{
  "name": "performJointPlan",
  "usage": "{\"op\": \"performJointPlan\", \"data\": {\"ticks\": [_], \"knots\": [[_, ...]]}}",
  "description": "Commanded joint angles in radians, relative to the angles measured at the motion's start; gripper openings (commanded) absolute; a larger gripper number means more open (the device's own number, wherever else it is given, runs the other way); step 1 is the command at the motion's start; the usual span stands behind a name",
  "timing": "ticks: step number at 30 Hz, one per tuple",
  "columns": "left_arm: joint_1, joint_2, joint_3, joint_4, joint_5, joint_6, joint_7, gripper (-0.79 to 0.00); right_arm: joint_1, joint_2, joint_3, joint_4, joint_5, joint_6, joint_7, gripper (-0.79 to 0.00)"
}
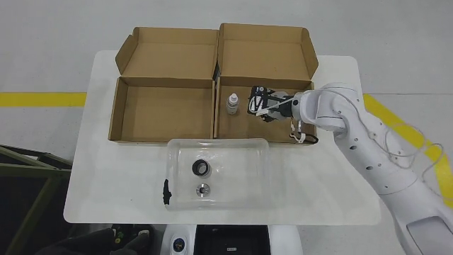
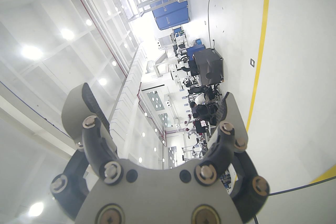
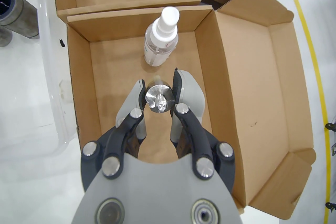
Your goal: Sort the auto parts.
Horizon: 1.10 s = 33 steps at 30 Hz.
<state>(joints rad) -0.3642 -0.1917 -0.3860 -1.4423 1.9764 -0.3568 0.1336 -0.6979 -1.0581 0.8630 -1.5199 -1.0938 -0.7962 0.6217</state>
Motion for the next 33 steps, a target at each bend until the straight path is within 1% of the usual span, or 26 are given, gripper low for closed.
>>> {"op": "performJointPlan", "data": {"ticks": [1,6,16,19,21,24,29,33], "knots": [[0.0,0.0,0.0,0.0,0.0,0.0,0.0,0.0,0.013,-0.007,-0.018,0.025,0.004,0.0,0.003,-0.785],[0.0,0.0,0.0,0.0,0.0,0.0,0.0,0.0,0.062,-0.027,-0.072,0.084,-0.008,-0.017,0.034,-0.785],[0.0,0.0,0.0,0.0,0.0,0.0,0.0,0.0,0.138,-0.075,-0.168,0.231,-0.024,-0.027,0.013,-0.785],[0.0,0.0,0.0,0.0,0.0,0.0,0.0,0.0,0.149,-0.087,-0.186,0.266,-0.026,-0.028,0.001,-0.72],[0.0,0.0,0.0,0.0,0.0,0.0,0.0,0.0,0.156,-0.093,-0.197,0.286,-0.029,-0.03,-0.005,-0.659],[0.0,0.0,0.0,0.0,0.0,0.0,0.0,0.0,0.161,-0.101,-0.206,0.306,-0.029,-0.031,-0.017,-0.606],[0.0,0.0,0.0,0.0,0.0,0.0,0.0,0.0,0.168,-0.109,-0.21,0.328,-0.031,-0.037,-0.029,-0.588],[0.0,0.0,0.0,0.0,0.0,0.0,0.0,0.0,0.171,-0.109,-0.2,0.323,-0.038,-0.038,-0.034,-0.542]]}}
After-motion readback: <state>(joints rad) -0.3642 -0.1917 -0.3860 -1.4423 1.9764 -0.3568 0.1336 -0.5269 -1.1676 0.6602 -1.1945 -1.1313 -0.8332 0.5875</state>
